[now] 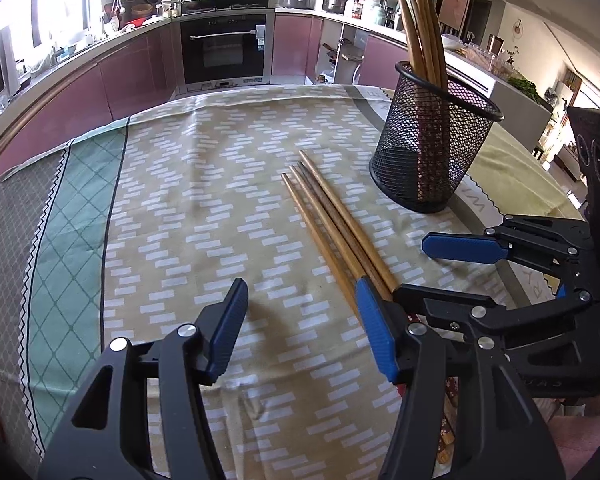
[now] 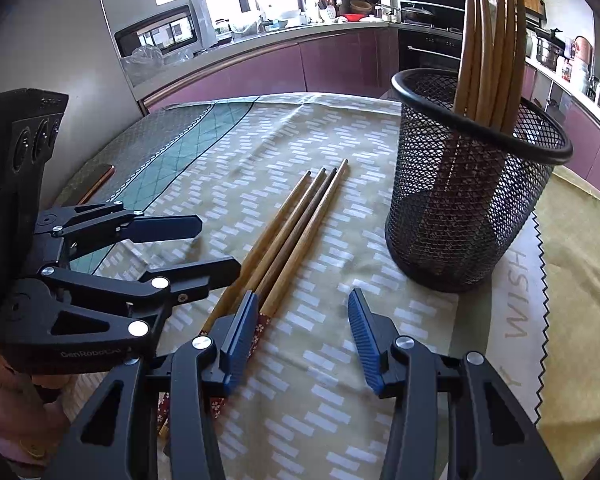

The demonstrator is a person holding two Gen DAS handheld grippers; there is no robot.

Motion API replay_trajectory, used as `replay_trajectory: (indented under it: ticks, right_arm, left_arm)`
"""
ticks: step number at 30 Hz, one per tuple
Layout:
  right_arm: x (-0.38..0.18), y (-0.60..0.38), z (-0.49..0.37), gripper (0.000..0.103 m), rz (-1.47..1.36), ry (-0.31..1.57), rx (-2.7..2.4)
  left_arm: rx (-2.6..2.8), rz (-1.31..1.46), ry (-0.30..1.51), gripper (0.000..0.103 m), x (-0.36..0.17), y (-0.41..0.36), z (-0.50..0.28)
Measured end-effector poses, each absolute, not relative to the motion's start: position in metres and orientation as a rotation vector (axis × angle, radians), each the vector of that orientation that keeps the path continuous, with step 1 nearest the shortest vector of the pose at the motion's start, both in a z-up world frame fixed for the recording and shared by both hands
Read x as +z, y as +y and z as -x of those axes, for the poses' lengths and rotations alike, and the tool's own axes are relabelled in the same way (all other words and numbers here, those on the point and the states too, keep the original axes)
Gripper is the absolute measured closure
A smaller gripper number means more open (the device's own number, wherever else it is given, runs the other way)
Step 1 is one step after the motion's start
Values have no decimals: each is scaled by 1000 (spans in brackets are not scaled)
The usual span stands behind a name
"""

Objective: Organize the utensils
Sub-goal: 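Open both grippers and move them back down to the chopsticks on the cloth, then close the left gripper on a chopstick while the right gripper grasps another chopstick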

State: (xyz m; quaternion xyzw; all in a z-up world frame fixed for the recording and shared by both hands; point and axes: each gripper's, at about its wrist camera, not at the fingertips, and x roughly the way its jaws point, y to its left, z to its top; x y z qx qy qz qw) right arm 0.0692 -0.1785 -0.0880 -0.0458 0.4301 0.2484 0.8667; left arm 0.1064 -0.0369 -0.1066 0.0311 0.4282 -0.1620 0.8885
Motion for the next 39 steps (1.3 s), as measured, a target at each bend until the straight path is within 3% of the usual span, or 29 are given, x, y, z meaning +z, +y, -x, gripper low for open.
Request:
replay_trajectory:
  ticks: [3,7,14,25,29,35,39]
  right_arm:
    - [-89,-179,-71,59,100,904,511]
    - [-90,-182,-72,69,117,910,489]
    - [-90,-182,-74,69,109,909,493]
    - [-89,-179,-84,70,117,905,489]
    - [-89,-177,-89,70,120,904,487]
    - [-91,-177,-93,71,123,900,484]
    - [-91,-177,-95,78,125,898,479]
  left_arm:
    - [-343,-69,892,47,-107,-39,-108]
    - [-342,-78,900,47,-107,-42,-111]
    - [-348,-86,904,55,-106,-44,-114]
    - [-336,-92,910,53,-107,-45,-121]
    - [-321,-111,920,62,-111,-51,-127]
    - [-308,-117,914,64,-113,-51,-128]
    - [-300,-115,912,68,-113,-50,-128]
